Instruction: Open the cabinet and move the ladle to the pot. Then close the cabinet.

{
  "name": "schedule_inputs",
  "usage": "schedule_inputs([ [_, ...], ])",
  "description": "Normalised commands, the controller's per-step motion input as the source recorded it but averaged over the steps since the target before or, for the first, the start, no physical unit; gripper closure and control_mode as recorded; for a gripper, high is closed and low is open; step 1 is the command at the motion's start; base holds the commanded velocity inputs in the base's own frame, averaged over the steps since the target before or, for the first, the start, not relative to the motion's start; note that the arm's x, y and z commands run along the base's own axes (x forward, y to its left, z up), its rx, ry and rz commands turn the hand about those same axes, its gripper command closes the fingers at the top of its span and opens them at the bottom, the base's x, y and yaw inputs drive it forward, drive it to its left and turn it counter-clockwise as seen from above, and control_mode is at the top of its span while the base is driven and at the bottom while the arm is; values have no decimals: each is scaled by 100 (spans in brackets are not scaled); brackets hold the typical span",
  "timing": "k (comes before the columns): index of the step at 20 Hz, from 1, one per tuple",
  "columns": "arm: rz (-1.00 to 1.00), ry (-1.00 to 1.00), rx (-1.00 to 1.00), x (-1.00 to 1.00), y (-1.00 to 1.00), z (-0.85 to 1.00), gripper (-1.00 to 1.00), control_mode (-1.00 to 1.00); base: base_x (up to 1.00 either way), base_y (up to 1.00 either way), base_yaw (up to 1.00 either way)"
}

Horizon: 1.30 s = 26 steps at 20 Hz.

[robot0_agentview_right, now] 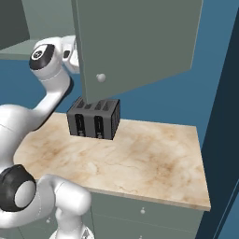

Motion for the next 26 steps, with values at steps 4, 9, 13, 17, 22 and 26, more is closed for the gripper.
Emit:
schedule_inputs([
  [4, -27, 0, 0, -59, -77, 14, -100, -100, 0, 0, 0],
  [9, -25, 0, 0, -91, -83, 10, -100, -100, 0, 0, 0],
  [13, -20, 0, 0, -71, -57, 1, -100, -100, 0, 0, 0],
  [17, 14, 1, 2, -32, 52, 2, -100, -100, 0, 0, 0],
  [22, 54, 14, 4, -8, 100, 0, -100, -100, 0, 0, 0],
  [26, 72, 21, 10, 4, 91, 0, -100, -100, 0, 0, 0],
])
